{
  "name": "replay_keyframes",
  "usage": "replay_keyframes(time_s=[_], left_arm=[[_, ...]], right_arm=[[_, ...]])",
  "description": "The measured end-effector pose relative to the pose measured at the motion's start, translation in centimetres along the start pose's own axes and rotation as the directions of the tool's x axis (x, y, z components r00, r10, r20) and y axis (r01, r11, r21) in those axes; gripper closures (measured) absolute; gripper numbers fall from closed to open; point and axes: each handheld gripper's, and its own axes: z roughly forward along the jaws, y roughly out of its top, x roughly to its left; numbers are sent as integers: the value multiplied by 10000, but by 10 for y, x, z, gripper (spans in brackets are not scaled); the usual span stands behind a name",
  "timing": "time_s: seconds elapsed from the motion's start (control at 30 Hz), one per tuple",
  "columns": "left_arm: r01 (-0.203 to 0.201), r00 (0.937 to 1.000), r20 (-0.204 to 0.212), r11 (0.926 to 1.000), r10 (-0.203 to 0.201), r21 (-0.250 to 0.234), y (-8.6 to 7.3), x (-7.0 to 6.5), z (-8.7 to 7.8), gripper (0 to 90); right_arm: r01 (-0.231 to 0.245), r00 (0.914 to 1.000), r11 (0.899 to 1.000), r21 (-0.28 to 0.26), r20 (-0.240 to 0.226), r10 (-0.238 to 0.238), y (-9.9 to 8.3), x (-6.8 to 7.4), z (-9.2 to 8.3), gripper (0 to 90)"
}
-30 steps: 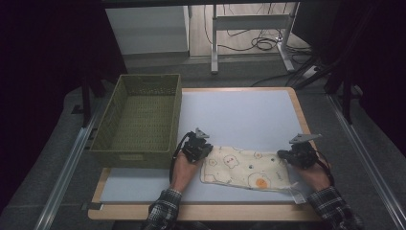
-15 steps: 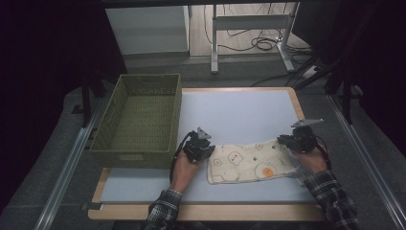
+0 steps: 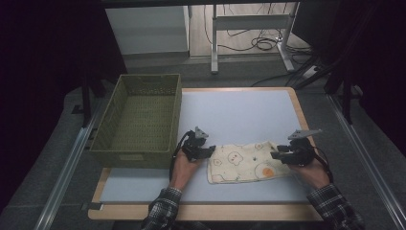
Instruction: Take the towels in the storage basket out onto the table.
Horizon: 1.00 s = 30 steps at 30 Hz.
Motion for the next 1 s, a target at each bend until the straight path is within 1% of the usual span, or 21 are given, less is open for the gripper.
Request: replay_keyframes(time_s=[0.07, 0.17, 0.33, 0.5, 0.57, 0.6, 0.67, 0.7, 0.77, 0.83, 1.0], left_arm=[[70, 10000, 36, 10000, -70, 53, 0, 2, 0, 447], [83, 10000, 44, 10000, -84, 55, 0, 2, 0, 443], [106, 9999, 56, 9999, -106, 20, 0, 2, 0, 442], [90, 10000, 34, 10000, -90, -12, -1, 2, 0, 442], [162, 9999, 18, 9999, -162, 13, -1, 1, 0, 441], [100, 9999, 23, 9999, -100, 15, -1, 2, 0, 441], [109, 9999, 36, 9999, -109, -9, -1, 2, 0, 441], [119, 9999, 43, 9999, -118, -11, -1, 2, 0, 442], [87, 10000, 32, 10000, -87, 16, -1, 2, 0, 441], [130, 9999, 34, 9999, -130, 15, -1, 2, 0, 442], [156, 9999, 47, 9999, -156, 14, -1, 2, 0, 442]], right_arm=[[-26, 9999, 10000, -18, -121, 26, 0, 8, 0, 508], [106, 9995, 9999, -84, -309, -109, 1, 20, 2, 490], [570, 9964, 9983, -122, -619, -577, 5, 44, 10, 475], [1038, 9893, 9946, -60, -1022, -1039, 8, 71, 24, 473], [1250, 9839, 9921, -77, -1277, -1249, 10, 82, 30, 473], [1334, 9816, 9910, -83, -1364, -1333, 11, 87, 33, 473], [1521, 9754, 9883, -54, -1603, -1510, 13, 99, 40, 484], [1631, 9702, 9866, -26, -1813, -1609, 14, 107, 44, 491], [1831, 9623, 9831, -8, -2043, -1794, 16, 117, 50, 511], [2008, 9521, 9796, 2, -2354, -1951, 19, 127, 57, 526], [2376, 9316, 9714, -55, -2818, -2294, 25, 149, 71, 588]])
